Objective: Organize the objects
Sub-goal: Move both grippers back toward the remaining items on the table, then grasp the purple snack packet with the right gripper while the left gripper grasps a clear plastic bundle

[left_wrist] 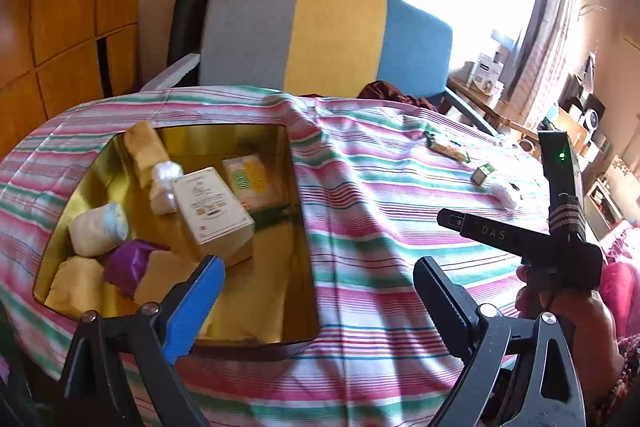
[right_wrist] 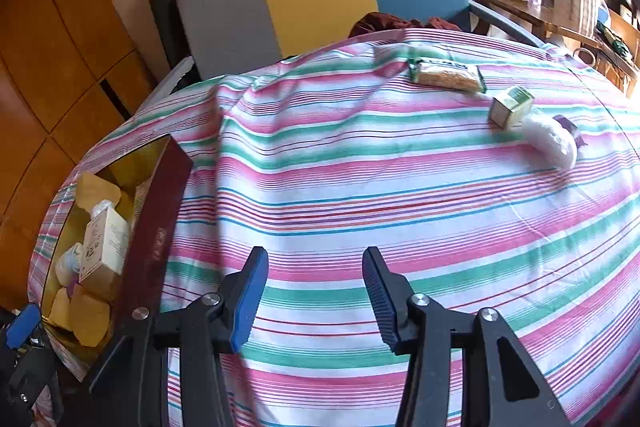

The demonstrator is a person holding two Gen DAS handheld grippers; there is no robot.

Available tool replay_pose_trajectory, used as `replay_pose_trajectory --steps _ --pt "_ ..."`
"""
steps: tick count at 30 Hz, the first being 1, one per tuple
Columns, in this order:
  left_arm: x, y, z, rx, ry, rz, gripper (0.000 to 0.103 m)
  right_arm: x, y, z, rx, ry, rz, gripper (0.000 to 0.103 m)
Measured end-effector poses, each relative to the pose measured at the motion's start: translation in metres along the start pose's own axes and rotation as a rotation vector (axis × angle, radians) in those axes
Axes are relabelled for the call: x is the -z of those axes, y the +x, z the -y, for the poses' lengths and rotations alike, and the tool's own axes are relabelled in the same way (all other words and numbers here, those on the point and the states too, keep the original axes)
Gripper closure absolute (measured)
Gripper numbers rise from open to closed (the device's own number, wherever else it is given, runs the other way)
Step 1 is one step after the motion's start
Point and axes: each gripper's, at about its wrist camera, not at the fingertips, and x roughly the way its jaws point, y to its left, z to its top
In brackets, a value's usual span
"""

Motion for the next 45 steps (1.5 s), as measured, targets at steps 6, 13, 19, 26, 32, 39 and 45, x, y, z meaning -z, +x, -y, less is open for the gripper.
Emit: replay_pose_trajectory --steps 6,13,19,26,32,39,45 --pt "-0.003 0.011 0.033 0.025 0.055 -0.026 0.007 -0.033 -0.003 0.07 0.102 -0.005 0.008 0.054" --pt "-0.002 0.03 0.061 0.05 0.07 -0.087 0.007 -0.081 0.003 0.163 0.278 0.061 0.054 0.054" --pt "-0.005 0.048 0.085 0.064 0.096 -0.116 0.007 -0.082 0.026 0.193 0.184 0.159 -0.048 0.054" --pt "-0.013 0.071 0.112 0.103 0.123 -0.143 0.007 -0.094 -0.009 0.195 0.01 0.165 -0.01 0.054" --pt "-0.007 0.085 0.127 0.117 0.131 -0.174 0.007 -0.122 0.002 0.239 0.217 0.035 -0.002 0.054" --pt "-0.005 0.104 0.142 0.126 0.12 -0.226 0.007 -0.117 0.039 0.246 0.17 -0.026 -0.052 0.053" --pt "-0.003 0.109 0.159 0.12 0.158 -0.231 0.007 -0.113 0.059 0.252 0.191 -0.029 -0.077 0.052"
